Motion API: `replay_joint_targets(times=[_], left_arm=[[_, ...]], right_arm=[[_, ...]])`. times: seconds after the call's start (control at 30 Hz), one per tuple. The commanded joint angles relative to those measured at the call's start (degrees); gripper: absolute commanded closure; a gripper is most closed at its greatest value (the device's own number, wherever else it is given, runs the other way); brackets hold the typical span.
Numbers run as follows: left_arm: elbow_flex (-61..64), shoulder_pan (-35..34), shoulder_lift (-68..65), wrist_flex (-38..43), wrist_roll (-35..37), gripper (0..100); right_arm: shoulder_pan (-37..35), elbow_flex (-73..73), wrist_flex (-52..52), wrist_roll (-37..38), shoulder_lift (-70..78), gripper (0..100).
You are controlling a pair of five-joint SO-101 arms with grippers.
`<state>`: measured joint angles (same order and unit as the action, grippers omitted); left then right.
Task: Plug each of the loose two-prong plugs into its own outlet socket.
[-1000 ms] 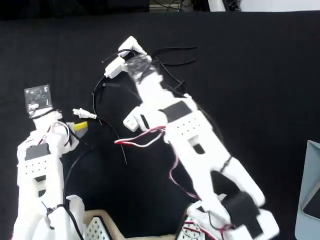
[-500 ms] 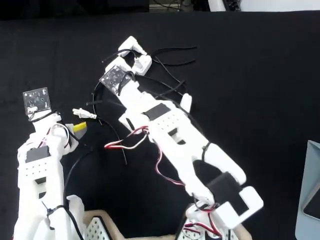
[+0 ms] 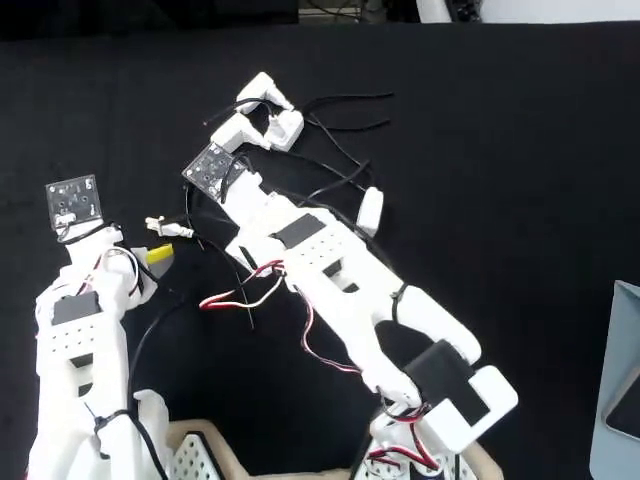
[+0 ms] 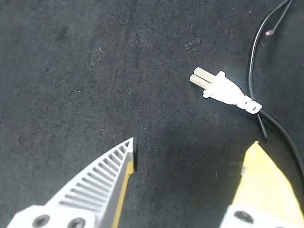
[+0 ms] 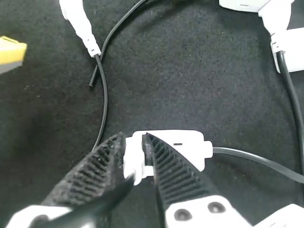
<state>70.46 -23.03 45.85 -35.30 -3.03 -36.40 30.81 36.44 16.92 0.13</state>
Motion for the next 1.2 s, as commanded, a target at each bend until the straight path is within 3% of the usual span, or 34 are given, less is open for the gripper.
replay_joint_targets(times=[0.0, 0.43, 0.77, 1.17], left_arm=[[-0.40, -0.48, 1.05, 0.88, 0.53, 65], [-0.40, -0.40, 0.97, 0.88, 0.53, 65], [-0.40, -0.40, 0.97, 0.88, 0.53, 65], [-0.40, -0.40, 0.97, 0.88, 0.53, 65]], right_arm=[[0.88, -3.12, -1.05, 0.00, -0.22, 98.7], [3.25, -2.51, -0.97, -0.09, 0.22, 98.7], [2.55, -2.07, -4.13, -0.09, 9.71, 98.7], [2.90, -3.74, -3.43, 0.18, 5.85, 98.7]])
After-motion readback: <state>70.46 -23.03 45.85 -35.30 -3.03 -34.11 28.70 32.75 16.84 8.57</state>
